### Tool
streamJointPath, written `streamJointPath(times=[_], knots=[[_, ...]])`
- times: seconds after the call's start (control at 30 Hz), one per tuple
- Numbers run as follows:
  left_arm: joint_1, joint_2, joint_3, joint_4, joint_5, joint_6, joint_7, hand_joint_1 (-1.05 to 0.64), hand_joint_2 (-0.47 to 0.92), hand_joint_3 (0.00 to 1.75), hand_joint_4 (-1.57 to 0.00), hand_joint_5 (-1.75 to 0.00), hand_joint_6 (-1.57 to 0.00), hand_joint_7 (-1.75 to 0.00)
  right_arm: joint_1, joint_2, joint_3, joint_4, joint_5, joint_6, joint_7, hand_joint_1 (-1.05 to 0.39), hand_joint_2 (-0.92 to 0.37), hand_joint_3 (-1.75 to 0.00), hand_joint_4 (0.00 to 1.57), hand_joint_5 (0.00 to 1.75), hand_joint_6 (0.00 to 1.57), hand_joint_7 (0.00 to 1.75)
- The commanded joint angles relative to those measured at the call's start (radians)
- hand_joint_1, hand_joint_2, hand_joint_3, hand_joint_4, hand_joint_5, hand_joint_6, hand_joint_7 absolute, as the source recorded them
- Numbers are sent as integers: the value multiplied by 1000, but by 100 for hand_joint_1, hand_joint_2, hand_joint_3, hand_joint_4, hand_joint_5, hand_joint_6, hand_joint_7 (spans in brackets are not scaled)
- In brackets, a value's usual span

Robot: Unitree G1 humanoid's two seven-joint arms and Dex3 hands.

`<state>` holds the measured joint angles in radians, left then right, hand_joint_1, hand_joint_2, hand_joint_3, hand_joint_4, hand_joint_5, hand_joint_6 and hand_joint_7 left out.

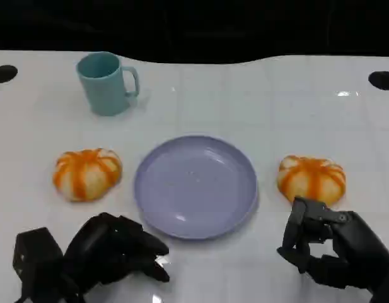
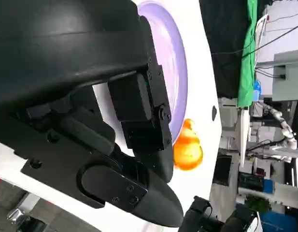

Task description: Grasp the bread from the table and place it into the plate.

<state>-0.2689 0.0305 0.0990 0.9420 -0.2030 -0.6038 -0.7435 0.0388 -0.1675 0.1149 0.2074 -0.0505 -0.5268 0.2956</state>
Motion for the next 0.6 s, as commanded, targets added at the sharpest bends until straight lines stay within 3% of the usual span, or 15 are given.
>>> streamJointPath(times=[0.03, 0.6], knots=[[-2, 15, 3, -4, -4, -1, -5, -105, 82, 0, -149, -35, -153, 0, -1, -13, -7, 0, -6, -10, -8, -42, -92, -28, 85, 175, 66, 175], [-6, 16, 5, 3, -1, -6, -2, -105, 82, 0, -149, -36, -154, 0, -8, -11, -7, 12, 0, -10, -6, -43, -92, -28, 86, 175, 66, 175]])
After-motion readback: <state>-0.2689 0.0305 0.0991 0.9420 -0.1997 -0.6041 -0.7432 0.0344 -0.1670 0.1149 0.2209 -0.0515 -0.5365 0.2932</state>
